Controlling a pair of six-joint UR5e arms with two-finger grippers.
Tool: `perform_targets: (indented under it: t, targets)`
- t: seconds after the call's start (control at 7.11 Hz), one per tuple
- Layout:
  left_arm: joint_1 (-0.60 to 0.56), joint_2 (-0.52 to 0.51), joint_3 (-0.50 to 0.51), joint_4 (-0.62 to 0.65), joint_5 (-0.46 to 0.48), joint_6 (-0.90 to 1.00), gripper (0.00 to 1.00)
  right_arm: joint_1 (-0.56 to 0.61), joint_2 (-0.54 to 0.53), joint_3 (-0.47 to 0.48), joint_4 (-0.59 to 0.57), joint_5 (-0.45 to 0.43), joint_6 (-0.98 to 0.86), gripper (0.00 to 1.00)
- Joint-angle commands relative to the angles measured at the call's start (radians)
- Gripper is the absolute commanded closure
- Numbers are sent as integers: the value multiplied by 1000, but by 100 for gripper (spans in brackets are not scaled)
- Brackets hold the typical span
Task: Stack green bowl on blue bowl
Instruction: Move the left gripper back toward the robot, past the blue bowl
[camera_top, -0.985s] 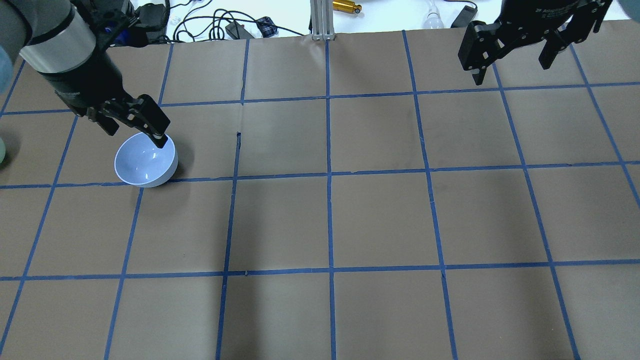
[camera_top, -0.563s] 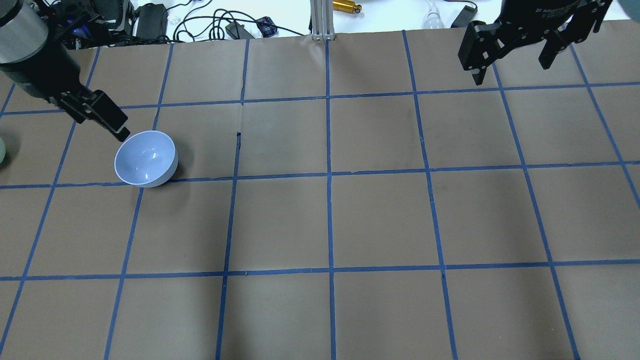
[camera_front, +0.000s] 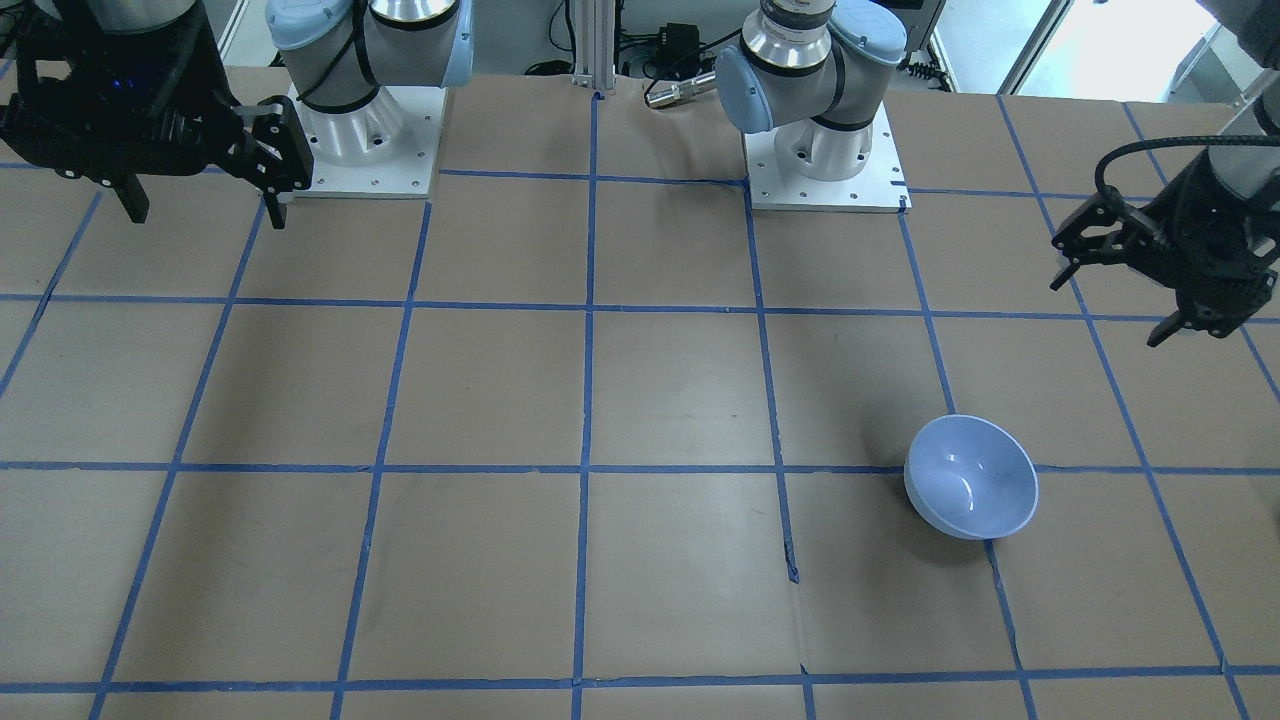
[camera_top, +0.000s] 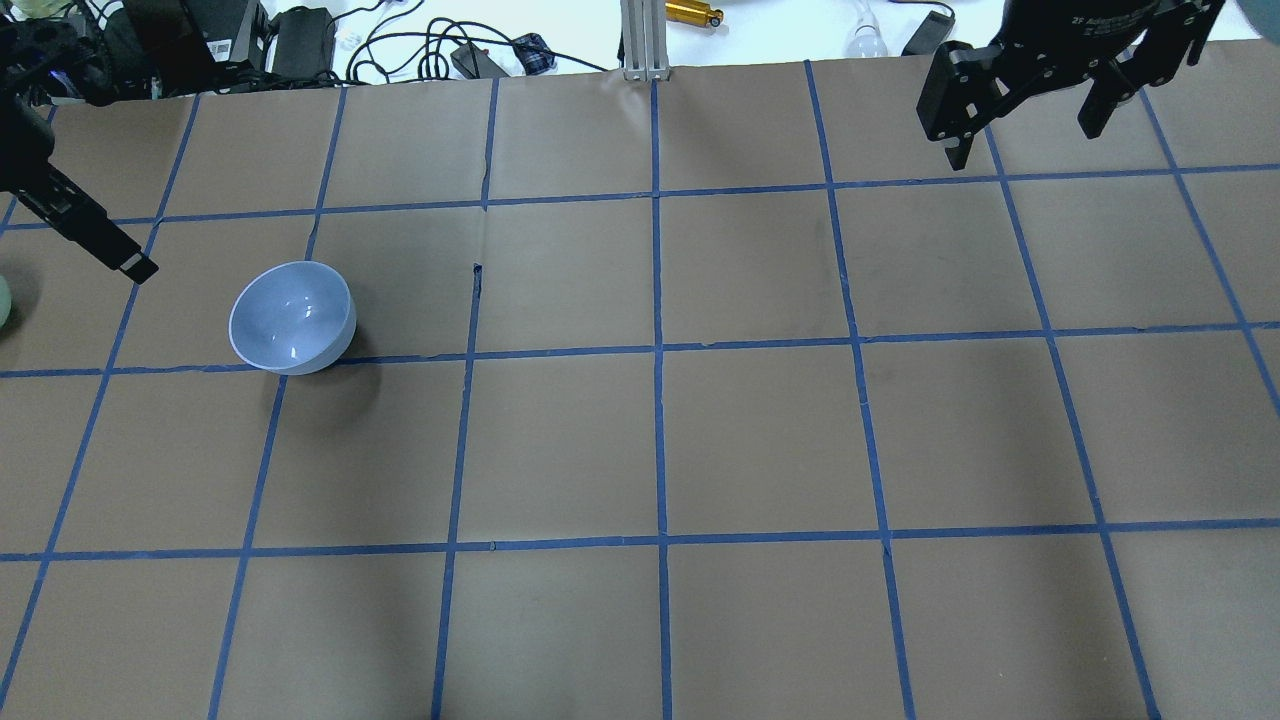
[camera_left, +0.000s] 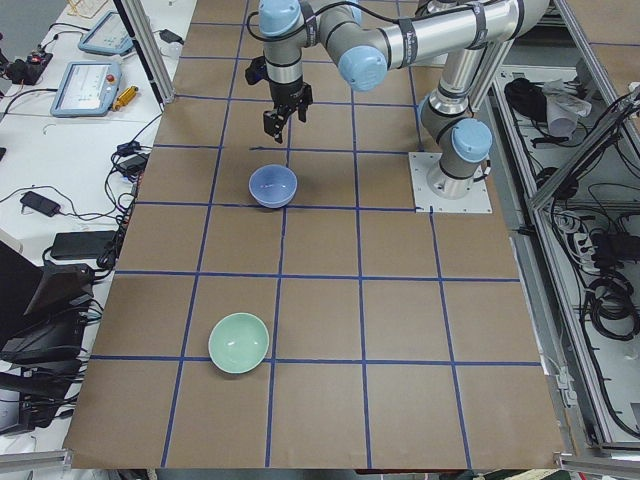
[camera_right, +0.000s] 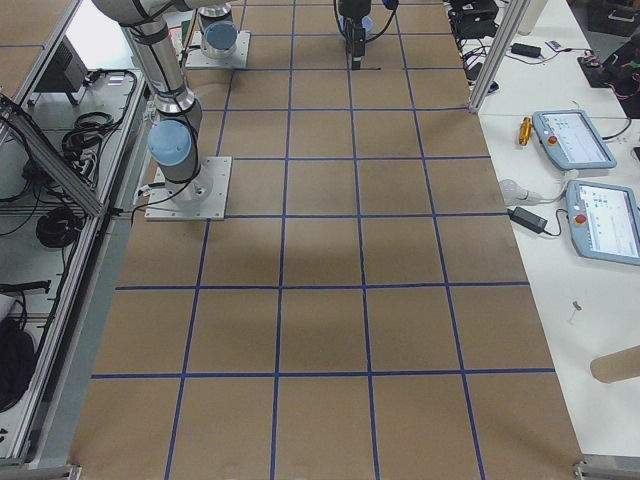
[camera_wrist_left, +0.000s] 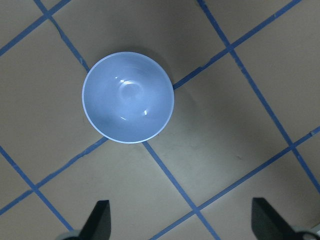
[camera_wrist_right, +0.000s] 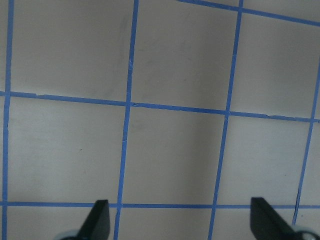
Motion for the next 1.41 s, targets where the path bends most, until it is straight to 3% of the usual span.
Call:
perform_targets:
  t: [0.0,0.28,1.27]
  targets:
    - [89,-50,2,43,-2,194,0,1,0,0,0,0,0,0]
    - [133,-84,2,121,0,339,0,1,0,0,0,0,0,0]
    - [340,-283,119,175,-8,667,0,1,0,0,0,0,0,0]
